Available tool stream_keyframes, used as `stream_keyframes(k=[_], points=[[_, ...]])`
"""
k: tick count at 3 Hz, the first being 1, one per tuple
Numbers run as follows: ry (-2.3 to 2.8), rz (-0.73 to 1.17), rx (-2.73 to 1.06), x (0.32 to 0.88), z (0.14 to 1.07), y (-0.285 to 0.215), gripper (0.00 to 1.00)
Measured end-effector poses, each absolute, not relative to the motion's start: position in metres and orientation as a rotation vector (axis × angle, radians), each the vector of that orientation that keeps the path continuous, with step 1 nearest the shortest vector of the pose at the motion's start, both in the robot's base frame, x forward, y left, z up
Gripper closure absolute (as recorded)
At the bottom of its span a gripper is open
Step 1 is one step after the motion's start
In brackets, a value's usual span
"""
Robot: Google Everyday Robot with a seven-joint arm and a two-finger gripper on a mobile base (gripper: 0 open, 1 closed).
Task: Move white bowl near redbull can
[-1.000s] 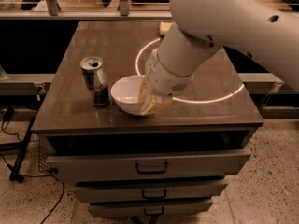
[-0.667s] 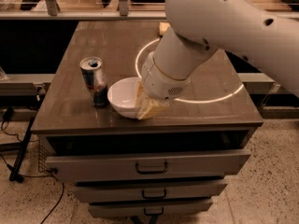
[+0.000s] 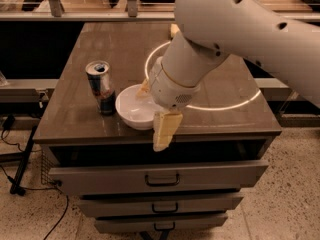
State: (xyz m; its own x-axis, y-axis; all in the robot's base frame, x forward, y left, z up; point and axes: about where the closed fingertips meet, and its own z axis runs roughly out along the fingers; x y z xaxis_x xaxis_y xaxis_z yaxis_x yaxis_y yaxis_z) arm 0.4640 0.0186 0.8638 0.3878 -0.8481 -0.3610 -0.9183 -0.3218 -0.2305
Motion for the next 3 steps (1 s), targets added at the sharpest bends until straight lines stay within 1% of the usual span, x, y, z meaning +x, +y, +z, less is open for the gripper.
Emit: stream_keyframes(k=[1, 2, 3], points=[[1.617, 0.236, -2.137, 0.490, 0.879, -0.002, 0.00], [1.691, 0.199, -1.953, 0.531, 0.943, -0.069, 0.00], [1.713, 0.195, -1.798, 0.554, 0.992, -0.114, 0.00]])
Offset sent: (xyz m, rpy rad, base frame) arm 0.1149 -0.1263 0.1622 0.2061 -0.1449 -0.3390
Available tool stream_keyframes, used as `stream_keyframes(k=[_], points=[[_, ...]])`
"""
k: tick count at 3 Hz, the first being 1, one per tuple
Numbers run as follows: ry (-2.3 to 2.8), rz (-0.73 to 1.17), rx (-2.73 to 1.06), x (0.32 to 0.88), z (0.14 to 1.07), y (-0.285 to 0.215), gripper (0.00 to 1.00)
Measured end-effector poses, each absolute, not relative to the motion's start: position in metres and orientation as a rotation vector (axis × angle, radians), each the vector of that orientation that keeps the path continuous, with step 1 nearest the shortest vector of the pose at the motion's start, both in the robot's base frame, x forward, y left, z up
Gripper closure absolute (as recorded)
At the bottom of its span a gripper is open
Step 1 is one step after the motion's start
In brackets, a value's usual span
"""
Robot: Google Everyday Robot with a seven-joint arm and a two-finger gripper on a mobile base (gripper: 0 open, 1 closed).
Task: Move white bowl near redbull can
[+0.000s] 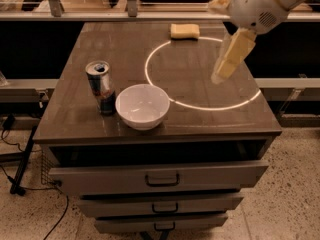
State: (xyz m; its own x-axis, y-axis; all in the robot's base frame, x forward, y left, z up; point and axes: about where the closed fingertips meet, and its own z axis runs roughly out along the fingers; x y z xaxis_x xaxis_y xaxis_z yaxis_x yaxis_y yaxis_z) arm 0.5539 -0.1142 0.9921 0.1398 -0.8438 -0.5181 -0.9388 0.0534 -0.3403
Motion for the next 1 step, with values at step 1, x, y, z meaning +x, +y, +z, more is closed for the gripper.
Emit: stream_keyframes(k=[1], points=[[1.658, 0.126, -1.750, 0.5599, 1.0329, -0.1205, 0.00]])
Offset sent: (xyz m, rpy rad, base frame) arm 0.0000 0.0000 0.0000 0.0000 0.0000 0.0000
